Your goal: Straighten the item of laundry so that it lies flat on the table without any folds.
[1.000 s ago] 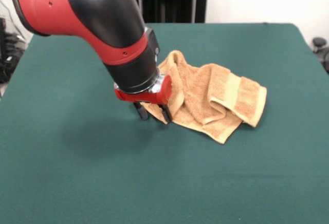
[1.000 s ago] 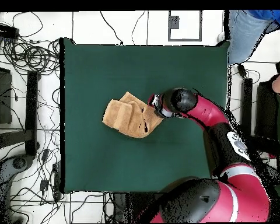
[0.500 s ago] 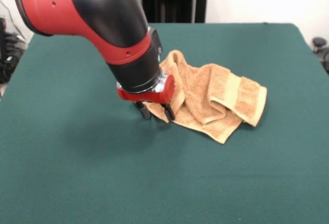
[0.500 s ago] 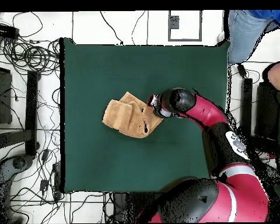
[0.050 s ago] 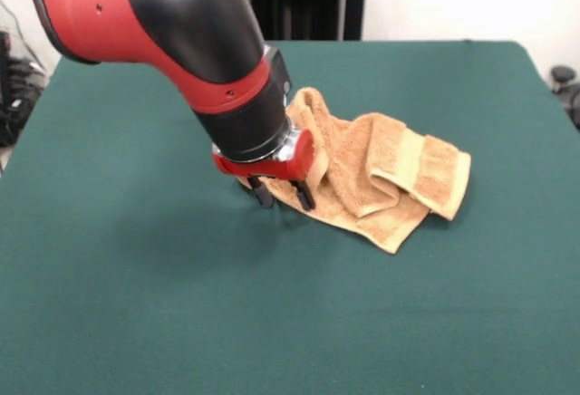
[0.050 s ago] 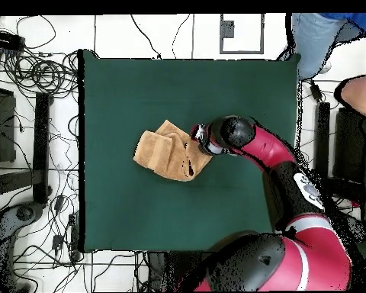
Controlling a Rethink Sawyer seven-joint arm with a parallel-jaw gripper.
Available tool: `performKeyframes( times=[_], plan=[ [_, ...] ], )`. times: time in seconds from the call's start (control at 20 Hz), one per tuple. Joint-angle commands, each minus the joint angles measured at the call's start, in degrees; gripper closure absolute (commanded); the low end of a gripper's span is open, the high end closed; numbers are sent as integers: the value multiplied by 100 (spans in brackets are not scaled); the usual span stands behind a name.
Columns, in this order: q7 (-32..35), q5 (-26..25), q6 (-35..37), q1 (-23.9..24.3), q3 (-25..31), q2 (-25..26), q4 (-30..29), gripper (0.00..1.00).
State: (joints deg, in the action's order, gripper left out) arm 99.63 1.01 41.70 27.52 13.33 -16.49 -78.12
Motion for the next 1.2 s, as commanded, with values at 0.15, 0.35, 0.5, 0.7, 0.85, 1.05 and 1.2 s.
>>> performKeyframes(
  times=[0.15,0.35,0.5,0.7,0.85,1.05,1.2],
  plan=[
    [738,-514,650,-1139,-343,242,-810,0],
    [405,-1173,730,-1642,-860,132,-473,0],
    [91,-1501,579,-1807,-1013,100,-397,0],
    [-314,-1564,710,-1570,-777,127,-489,0],
    [-640,-1301,1153,-1126,-335,418,-416,0],
    [-845,-1157,1357,-809,1,605,-420,0],
    [-878,-1423,787,-788,43,595,-450,0]
  ],
)
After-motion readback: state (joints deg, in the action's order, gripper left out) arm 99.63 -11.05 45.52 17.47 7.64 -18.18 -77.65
